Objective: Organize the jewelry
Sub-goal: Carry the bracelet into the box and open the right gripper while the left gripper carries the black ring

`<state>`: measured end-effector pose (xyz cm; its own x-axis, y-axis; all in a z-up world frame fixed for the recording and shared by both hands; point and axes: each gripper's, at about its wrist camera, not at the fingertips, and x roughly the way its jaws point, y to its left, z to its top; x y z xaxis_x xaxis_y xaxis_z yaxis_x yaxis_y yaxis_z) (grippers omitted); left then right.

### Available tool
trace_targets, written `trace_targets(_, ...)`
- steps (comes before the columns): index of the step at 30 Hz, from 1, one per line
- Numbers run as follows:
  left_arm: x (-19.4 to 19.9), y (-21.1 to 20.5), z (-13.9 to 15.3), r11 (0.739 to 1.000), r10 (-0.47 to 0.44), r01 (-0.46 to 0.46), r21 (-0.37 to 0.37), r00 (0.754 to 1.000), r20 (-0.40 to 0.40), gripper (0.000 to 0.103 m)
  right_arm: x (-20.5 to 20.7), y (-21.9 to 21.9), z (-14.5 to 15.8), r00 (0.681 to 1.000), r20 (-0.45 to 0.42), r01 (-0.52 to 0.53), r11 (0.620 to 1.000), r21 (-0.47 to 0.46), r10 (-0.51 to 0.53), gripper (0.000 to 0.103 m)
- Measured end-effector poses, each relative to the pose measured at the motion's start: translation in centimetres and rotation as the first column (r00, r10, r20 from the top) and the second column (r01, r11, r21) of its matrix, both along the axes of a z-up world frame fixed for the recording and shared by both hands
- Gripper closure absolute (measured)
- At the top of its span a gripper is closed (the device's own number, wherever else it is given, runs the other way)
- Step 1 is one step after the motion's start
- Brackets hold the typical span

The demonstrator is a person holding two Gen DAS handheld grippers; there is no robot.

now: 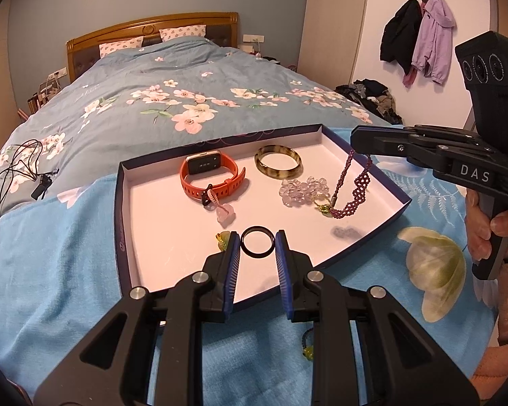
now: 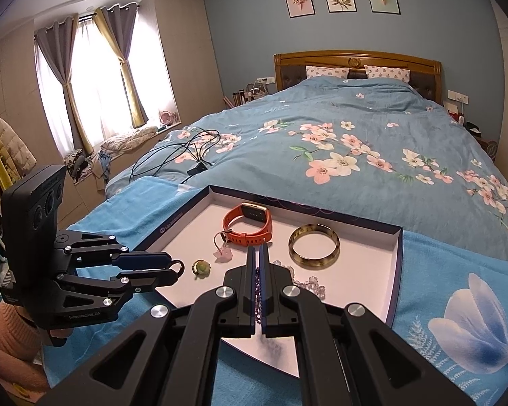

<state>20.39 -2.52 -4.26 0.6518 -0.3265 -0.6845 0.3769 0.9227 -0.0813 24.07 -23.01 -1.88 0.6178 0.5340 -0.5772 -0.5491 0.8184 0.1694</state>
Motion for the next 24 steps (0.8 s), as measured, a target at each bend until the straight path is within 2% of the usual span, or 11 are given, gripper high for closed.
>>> trace_targets(24, 1.4, -0.8, -1.8, 1.000, 0.005, -0.004, 0.028, 0.999, -0.049, 0.081, 1.3, -0.1, -1.0, 0.999, -0.032, 0.002, 1.000, -0.023, -0.003, 0.103)
